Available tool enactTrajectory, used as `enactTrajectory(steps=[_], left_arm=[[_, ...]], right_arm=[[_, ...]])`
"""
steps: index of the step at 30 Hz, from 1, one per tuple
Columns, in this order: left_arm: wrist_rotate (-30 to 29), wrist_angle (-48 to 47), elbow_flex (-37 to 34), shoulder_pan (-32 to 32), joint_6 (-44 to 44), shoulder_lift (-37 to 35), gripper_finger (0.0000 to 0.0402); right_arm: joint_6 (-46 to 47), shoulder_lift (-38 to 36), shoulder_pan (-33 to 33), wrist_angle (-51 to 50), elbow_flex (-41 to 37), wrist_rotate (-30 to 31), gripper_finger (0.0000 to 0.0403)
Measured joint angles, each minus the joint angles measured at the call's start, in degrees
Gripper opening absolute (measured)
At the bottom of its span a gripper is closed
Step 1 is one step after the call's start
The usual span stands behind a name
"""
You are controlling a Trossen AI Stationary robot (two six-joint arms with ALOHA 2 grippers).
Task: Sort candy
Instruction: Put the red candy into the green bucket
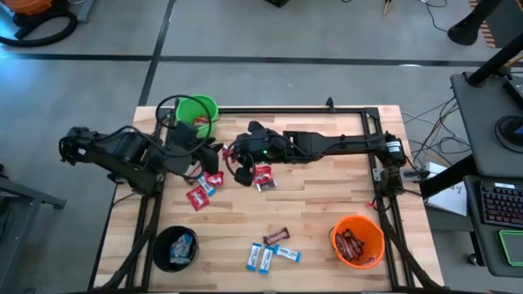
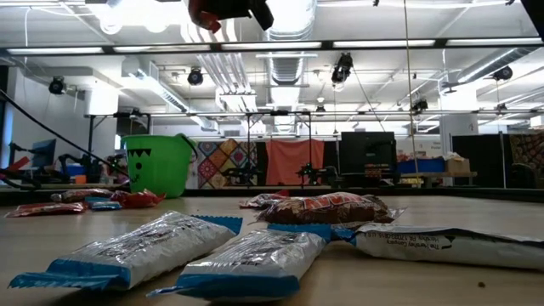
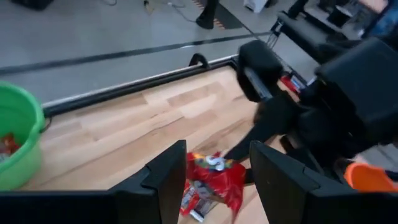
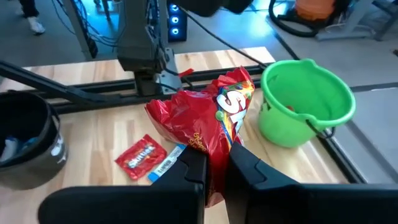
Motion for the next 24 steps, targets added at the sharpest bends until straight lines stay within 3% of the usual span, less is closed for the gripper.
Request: enactTrajectory(steps=[10,14,18,24], left_arm=[[2.50,-1.11,4.53,0.00,14.19,2.58,0.0189],[3.24,-5.95,5.22,0.33,2.59,3.29,0.0209],[-1.13,-9.17,4.76,0.48,-10.18,4.13,0.0216],[-3.43,-8.45,4.74,2.02,-19.86,5.15,0.0217]], right_arm=[[-2.47,0.00,0.01,-1.26,0.00,1.03,0.0017],[-3.15,0.00,0.01,-2.97,-0.02,5.22,0.0017],[-4.46,0.00,0.01,-3.12,-0.02,7.68,0.0017],[-5.08,0.00,0.01,-2.70,0.00,7.92,0.0017]])
